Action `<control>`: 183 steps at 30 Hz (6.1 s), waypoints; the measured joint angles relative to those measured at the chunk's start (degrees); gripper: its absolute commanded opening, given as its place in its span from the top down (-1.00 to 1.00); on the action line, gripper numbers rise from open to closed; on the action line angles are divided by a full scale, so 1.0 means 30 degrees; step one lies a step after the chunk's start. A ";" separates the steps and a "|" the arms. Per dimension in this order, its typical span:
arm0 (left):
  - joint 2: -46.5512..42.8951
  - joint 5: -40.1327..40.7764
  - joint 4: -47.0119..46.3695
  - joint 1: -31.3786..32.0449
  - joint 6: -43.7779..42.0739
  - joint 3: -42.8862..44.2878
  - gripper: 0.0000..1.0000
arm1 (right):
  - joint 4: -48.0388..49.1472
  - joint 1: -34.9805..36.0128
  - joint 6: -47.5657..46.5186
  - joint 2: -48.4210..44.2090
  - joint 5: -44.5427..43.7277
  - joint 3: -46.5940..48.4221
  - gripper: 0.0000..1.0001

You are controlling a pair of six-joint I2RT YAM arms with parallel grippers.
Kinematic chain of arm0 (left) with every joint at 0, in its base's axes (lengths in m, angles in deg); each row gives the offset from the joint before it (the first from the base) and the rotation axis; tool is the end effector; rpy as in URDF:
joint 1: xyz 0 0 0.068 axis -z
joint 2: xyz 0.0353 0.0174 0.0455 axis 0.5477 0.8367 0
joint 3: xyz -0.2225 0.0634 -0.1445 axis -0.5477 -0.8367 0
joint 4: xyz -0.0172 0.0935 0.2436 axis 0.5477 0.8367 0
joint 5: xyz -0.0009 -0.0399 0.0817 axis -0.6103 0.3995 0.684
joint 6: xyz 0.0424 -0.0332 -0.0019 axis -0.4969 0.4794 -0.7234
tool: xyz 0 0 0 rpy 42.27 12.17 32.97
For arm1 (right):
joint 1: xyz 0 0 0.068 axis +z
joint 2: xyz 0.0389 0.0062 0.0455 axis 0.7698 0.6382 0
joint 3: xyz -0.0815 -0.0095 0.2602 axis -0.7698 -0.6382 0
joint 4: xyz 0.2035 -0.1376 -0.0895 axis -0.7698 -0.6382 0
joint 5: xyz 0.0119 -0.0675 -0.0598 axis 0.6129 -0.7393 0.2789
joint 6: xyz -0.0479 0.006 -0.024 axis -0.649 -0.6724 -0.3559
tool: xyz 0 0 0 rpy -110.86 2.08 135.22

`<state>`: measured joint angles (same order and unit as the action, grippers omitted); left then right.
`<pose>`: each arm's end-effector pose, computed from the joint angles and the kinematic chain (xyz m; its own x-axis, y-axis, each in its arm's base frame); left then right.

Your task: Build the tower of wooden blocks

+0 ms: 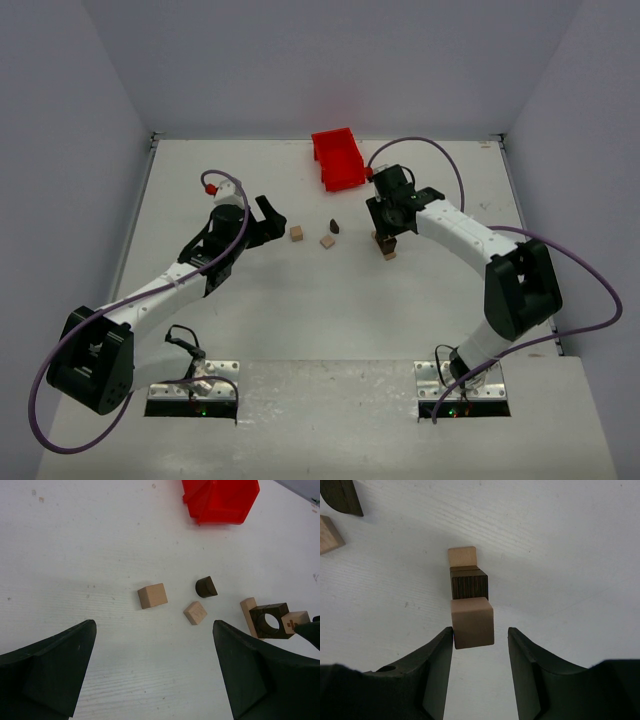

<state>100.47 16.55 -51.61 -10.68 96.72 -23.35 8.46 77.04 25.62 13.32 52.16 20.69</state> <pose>0.2383 -0.0927 0.2292 -0.4658 -0.3784 -0.7999 -0.0040 0.9049 -0.4257 0.3075 0.1437 0.2267 -0.7994 -0.2064 -0.5642 -0.1576 0.9783 -0.1346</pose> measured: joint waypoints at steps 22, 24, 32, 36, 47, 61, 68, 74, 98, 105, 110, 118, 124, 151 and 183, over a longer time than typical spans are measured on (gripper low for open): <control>0.0549 0.0282 0.1828 0.0000 0.0694 0.1084 -1.00 | 0.1615 0.0404 -0.1762 -0.3953 0.4402 0.0967 -0.97; -0.0215 0.1183 0.2672 0.0000 0.1311 0.1100 -1.00 | 0.2136 0.0905 -0.1529 -0.3869 0.4697 0.1191 -0.97; -0.2730 0.3988 0.5306 0.0000 0.3426 0.0915 -1.00 | 0.4262 0.4187 0.0057 -0.0487 0.4931 0.2393 -0.97; -0.3772 0.4373 0.5664 0.0000 0.3691 0.0456 -1.00 | 0.4272 0.5472 0.1226 0.3189 0.4392 0.4772 -0.97; -0.4211 0.4809 0.5727 0.0000 0.3698 -0.0383 -1.00 | 0.2581 0.6506 0.2753 1.1133 0.1965 1.0923 -0.92; -0.4087 0.4809 0.5115 0.0000 0.3322 -0.0613 -1.00 | 0.1537 0.6492 0.3093 1.2600 0.0942 1.1667 -0.23; -0.4087 0.4801 0.5027 0.0000 0.3308 -0.0634 -1.00 | 0.1679 0.6492 0.3438 1.2898 0.0628 1.1904 0.06; -0.4087 0.4794 0.5023 0.0000 0.3300 -0.0634 -1.00 | 0.1681 0.6492 0.3758 1.3212 0.0491 1.1950 0.39; -0.4454 0.3735 0.4138 0.0000 0.2361 -0.1149 -1.00 | 0.0457 0.3425 -1.8575 0.1281 1.2698 0.3270 0.68; -0.4418 0.3186 0.3698 0.0000 0.1720 -0.1151 -1.00 | -0.7305 0.2012 -2.6084 -0.0272 1.5923 0.4497 0.72; -0.4191 0.2517 0.3062 0.0000 0.1228 -0.1151 -1.00 | -1.0444 0.1447 -2.9683 -0.1188 1.6082 0.3805 0.71; -0.3730 0.2220 0.2747 0.0000 0.0764 -0.1134 -1.00 | -1.3103 -0.0824 -3.1492 -0.1131 1.5391 0.6394 0.63; -0.2784 0.2229 0.2746 0.0000 0.0576 -0.0793 -1.00 | -1.4576 -0.3033 -3.2477 0.1497 1.5369 0.9633 0.62; -0.0977 0.2444 0.2758 0.0000 -0.0714 0.0809 -1.00 | -1.5321 -0.4860 -3.4849 0.5624 1.5085 1.0913 0.51; -0.0852 0.2535 0.2747 0.0000 -0.0787 0.0816 -1.00 | -1.4729 -0.4721 -3.3570 0.5524 1.4928 0.9888 0.49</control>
<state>97.92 24.16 -43.37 -10.68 94.36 -20.90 -35.73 62.87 -75.09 29.89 96.94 50.36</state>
